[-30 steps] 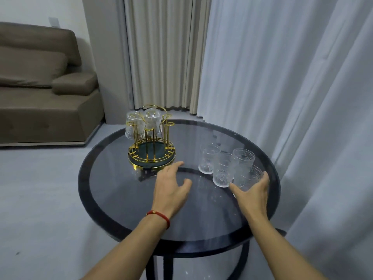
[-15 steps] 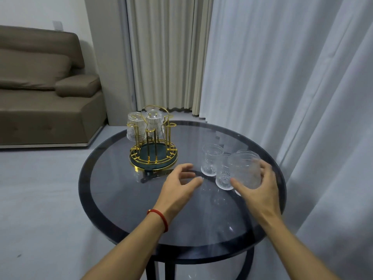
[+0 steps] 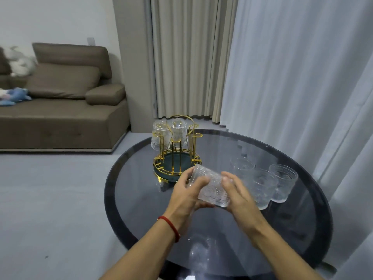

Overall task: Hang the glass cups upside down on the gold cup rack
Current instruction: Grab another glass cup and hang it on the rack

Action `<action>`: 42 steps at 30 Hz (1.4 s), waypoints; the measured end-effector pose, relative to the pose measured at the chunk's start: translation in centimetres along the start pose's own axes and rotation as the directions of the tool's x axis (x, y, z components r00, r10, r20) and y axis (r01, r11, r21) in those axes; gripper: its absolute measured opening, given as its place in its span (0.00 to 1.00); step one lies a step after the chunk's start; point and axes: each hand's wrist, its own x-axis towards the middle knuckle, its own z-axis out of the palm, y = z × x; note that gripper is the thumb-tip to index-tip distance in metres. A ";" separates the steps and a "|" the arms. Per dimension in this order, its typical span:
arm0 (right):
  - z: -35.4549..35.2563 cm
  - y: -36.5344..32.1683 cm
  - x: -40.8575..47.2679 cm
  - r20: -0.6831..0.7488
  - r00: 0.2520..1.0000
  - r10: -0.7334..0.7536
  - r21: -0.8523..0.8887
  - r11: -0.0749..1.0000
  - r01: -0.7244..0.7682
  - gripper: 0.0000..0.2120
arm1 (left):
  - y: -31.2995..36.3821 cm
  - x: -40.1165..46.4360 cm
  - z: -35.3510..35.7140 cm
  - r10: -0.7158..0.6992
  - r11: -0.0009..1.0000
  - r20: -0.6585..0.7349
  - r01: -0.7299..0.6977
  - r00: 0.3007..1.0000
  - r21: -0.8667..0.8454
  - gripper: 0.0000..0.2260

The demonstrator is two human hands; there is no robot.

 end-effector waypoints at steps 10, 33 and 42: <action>-0.9 -3.7 7.1 -0.381 0.873 -0.305 -0.333 0.926 0.178 0.23 | -3.9 4.7 -7.7 0.330 0.237 -0.091 0.011 0.940 0.971 0.25; 1.4 -10.6 26.6 -0.072 0.927 -0.369 -0.621 0.743 0.248 0.37 | -6.2 6.7 -8.6 0.180 -0.050 -0.025 0.035 0.983 0.998 0.29; 0.7 -9.4 28.8 0.002 0.974 -0.229 -0.433 0.877 0.207 0.35 | -6.2 6.5 -8.5 0.208 -0.035 -0.022 0.029 0.978 0.999 0.29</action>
